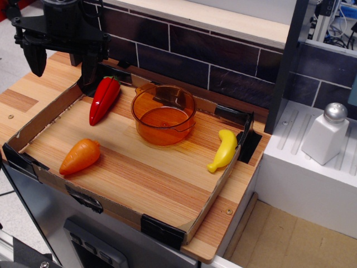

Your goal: Put carrot in pot

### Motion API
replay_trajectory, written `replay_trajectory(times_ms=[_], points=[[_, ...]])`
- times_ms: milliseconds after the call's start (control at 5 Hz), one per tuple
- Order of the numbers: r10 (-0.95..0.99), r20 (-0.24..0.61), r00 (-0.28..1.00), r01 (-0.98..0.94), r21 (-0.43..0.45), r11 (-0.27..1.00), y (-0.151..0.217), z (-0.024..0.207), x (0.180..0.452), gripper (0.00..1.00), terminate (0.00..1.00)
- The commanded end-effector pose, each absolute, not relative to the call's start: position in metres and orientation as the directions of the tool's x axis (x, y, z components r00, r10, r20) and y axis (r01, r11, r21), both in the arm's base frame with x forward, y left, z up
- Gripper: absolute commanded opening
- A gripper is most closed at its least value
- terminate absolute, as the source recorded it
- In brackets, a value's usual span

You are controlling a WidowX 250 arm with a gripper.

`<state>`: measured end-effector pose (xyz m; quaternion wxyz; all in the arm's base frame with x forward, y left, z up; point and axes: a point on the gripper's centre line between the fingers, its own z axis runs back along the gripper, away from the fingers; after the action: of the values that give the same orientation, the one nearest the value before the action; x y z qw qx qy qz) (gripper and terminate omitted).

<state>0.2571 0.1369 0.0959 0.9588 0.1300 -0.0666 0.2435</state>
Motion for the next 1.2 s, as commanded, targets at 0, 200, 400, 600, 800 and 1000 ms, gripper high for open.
replay_trajectory(times_ms=[0, 200, 400, 600, 800, 1000], points=[[0.450, 0.191, 0.873, -0.484, 0.217, 0.848, 0.137, 0.096, 0.257, 1.00, 0.00], [0.292, 0.230, 0.928, -0.343, 0.229, 0.911, 0.124, 0.085, 0.247, 1.00, 0.00], [0.072, 0.129, 0.989, -0.092, 0.158, 0.983, 0.107, 0.072, 0.230, 1.00, 0.00], [-0.122, 0.057, 0.991, 0.117, 0.083, 0.990, 0.099, 0.055, 0.214, 1.00, 0.00], [-0.203, -0.002, 0.979, 0.202, 0.090, 0.975, 0.097, 0.036, 0.208, 1.00, 0.00], [-0.245, -0.003, 0.969, 0.243, 0.135, 0.960, 0.099, 0.021, 0.206, 1.00, 0.00]])
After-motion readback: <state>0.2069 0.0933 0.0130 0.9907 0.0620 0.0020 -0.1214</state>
